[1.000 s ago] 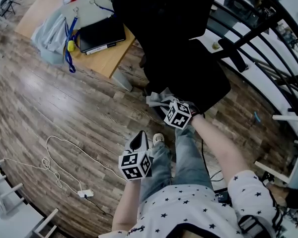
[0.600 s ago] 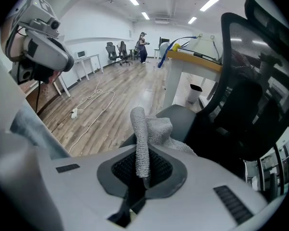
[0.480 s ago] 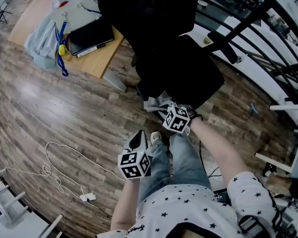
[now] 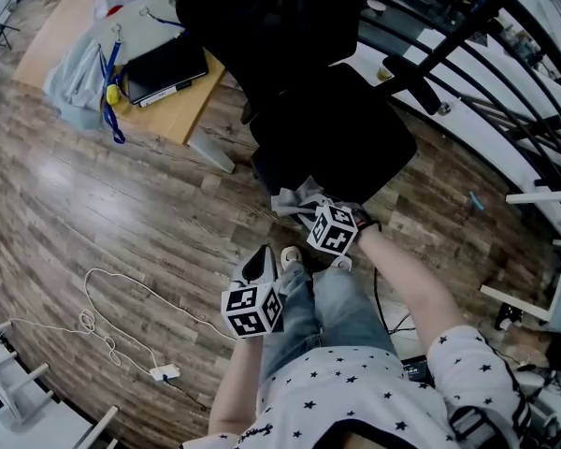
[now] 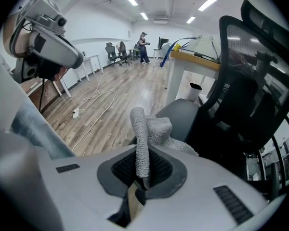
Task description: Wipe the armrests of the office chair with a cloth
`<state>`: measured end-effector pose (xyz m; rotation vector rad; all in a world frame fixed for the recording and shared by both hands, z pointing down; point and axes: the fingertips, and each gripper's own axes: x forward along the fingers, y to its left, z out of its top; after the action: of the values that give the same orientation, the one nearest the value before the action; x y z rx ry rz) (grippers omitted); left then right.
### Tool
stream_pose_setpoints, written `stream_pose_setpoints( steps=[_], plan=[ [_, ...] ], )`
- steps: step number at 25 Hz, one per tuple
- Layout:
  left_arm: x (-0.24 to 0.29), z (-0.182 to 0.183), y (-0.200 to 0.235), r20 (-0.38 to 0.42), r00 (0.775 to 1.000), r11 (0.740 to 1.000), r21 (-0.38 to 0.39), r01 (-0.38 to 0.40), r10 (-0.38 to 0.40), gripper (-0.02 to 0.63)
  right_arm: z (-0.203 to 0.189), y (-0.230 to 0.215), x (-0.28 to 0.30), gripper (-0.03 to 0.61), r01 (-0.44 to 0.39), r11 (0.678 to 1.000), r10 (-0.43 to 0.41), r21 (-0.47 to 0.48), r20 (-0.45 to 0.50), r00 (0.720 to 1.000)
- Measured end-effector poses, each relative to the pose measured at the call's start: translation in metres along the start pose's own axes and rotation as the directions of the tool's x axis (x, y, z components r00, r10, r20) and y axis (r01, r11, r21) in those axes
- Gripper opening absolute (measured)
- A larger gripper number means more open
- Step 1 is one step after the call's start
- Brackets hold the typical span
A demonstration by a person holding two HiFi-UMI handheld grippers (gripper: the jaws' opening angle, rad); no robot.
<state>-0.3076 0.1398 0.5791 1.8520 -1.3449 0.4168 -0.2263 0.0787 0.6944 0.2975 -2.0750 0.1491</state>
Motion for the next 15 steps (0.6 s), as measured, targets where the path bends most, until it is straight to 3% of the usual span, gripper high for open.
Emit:
stream_pose_setpoints(
  steps=[15],
  plan=[
    [-0.005,-0.014,-0.015,0.003,1.000,0.999,-0.032,0.005,-0.005,0.008,-0.013,0.016,-0.010,0.025,-0.002,1.000,0.002,0.015,0.003,1.000]
  ],
)
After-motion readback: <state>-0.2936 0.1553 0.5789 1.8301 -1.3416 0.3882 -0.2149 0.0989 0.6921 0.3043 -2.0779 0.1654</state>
